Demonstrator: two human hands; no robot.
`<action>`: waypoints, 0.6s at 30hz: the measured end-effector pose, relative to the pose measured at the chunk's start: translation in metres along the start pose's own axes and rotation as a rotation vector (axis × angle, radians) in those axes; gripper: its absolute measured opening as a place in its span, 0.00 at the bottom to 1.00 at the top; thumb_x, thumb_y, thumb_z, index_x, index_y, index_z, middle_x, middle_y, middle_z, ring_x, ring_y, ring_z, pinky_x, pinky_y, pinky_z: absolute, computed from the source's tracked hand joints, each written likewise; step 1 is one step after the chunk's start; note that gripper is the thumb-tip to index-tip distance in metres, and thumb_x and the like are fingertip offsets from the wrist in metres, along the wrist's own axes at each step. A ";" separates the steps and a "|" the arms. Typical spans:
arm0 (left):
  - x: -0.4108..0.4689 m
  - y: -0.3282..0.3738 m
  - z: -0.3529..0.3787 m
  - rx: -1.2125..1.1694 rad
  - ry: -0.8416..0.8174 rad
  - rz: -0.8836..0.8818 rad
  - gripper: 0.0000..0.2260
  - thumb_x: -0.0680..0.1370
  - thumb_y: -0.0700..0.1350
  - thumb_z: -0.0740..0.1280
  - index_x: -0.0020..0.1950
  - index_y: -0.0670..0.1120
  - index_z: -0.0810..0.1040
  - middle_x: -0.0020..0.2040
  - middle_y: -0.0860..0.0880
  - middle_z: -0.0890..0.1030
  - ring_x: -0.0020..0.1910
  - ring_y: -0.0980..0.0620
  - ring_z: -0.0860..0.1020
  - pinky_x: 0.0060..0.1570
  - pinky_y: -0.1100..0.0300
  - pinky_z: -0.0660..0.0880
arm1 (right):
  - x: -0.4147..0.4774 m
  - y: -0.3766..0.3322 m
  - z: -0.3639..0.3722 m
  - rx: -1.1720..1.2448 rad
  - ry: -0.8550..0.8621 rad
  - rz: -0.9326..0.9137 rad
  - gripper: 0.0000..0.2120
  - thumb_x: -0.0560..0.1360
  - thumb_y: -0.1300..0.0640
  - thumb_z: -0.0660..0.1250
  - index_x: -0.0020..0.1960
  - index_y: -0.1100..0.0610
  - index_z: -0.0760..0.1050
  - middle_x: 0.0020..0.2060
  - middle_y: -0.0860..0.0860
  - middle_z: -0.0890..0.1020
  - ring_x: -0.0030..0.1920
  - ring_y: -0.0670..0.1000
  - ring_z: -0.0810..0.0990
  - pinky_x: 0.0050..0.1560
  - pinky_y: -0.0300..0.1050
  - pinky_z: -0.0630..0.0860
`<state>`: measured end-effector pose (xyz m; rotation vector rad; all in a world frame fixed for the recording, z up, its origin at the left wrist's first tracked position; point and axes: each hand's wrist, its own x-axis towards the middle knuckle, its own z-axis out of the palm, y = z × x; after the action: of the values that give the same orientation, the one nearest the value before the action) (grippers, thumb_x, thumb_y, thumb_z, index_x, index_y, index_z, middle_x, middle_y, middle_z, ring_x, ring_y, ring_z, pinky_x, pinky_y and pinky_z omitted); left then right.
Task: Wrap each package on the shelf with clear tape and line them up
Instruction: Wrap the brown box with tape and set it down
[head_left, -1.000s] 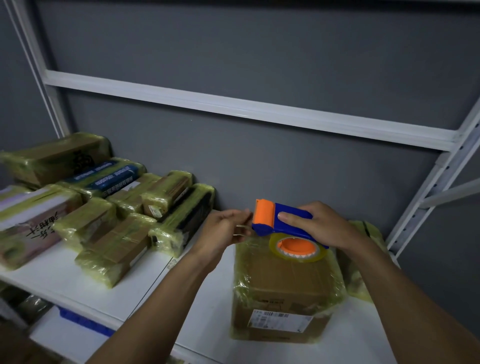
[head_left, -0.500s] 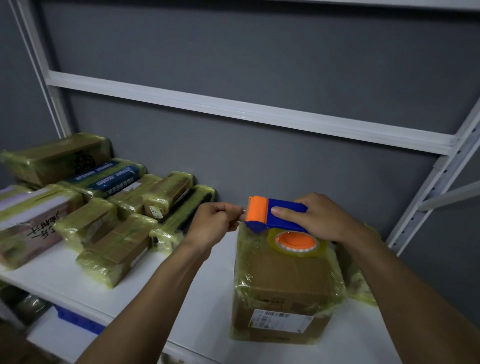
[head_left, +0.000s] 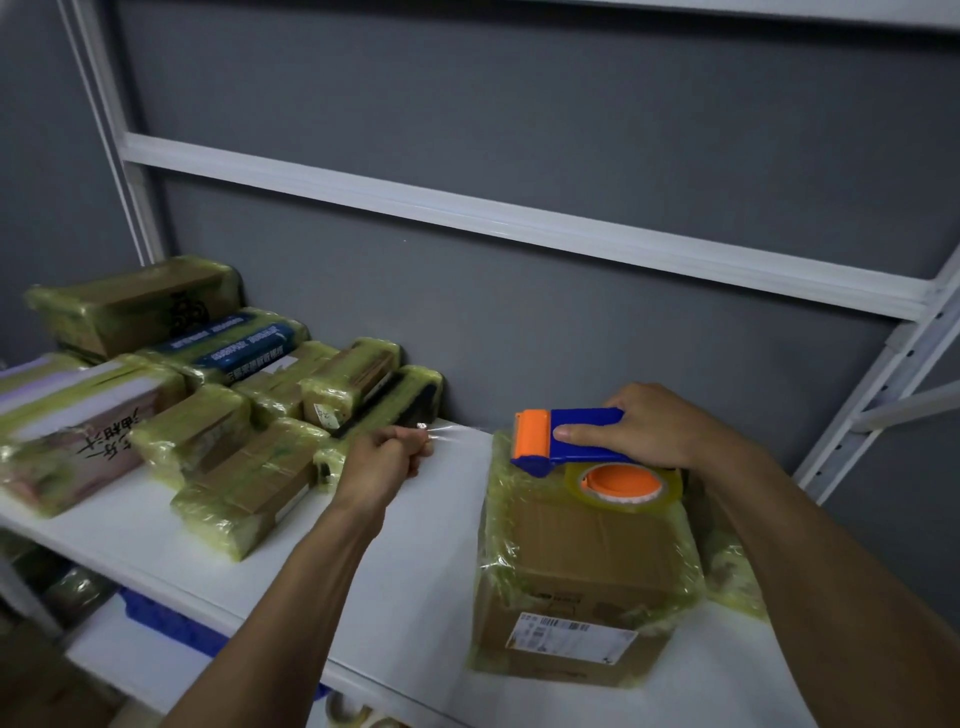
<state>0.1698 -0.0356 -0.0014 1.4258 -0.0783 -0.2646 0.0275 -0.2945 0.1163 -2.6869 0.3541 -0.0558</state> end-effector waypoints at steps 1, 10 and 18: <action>0.000 -0.002 -0.001 -0.020 -0.023 -0.016 0.09 0.77 0.41 0.70 0.36 0.44 0.84 0.34 0.49 0.83 0.37 0.51 0.75 0.42 0.58 0.73 | 0.001 -0.001 0.000 -0.026 -0.012 0.004 0.39 0.58 0.16 0.62 0.37 0.54 0.79 0.27 0.47 0.82 0.27 0.45 0.81 0.34 0.42 0.73; 0.004 -0.032 -0.002 0.026 0.005 -0.078 0.07 0.77 0.45 0.74 0.42 0.42 0.84 0.34 0.53 0.83 0.36 0.51 0.73 0.42 0.57 0.72 | 0.014 -0.013 -0.002 -0.134 -0.006 0.057 0.42 0.62 0.18 0.62 0.41 0.58 0.83 0.30 0.51 0.84 0.34 0.51 0.85 0.37 0.46 0.75; -0.005 -0.066 0.003 0.058 0.007 -0.194 0.06 0.77 0.47 0.74 0.46 0.45 0.84 0.39 0.51 0.85 0.32 0.53 0.71 0.38 0.59 0.70 | 0.025 -0.018 0.015 -0.236 0.000 0.158 0.31 0.59 0.21 0.71 0.31 0.48 0.67 0.29 0.45 0.73 0.31 0.47 0.74 0.30 0.44 0.63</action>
<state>0.1558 -0.0453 -0.0658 1.4939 0.0594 -0.4195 0.0573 -0.2794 0.1100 -2.8790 0.6060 0.0346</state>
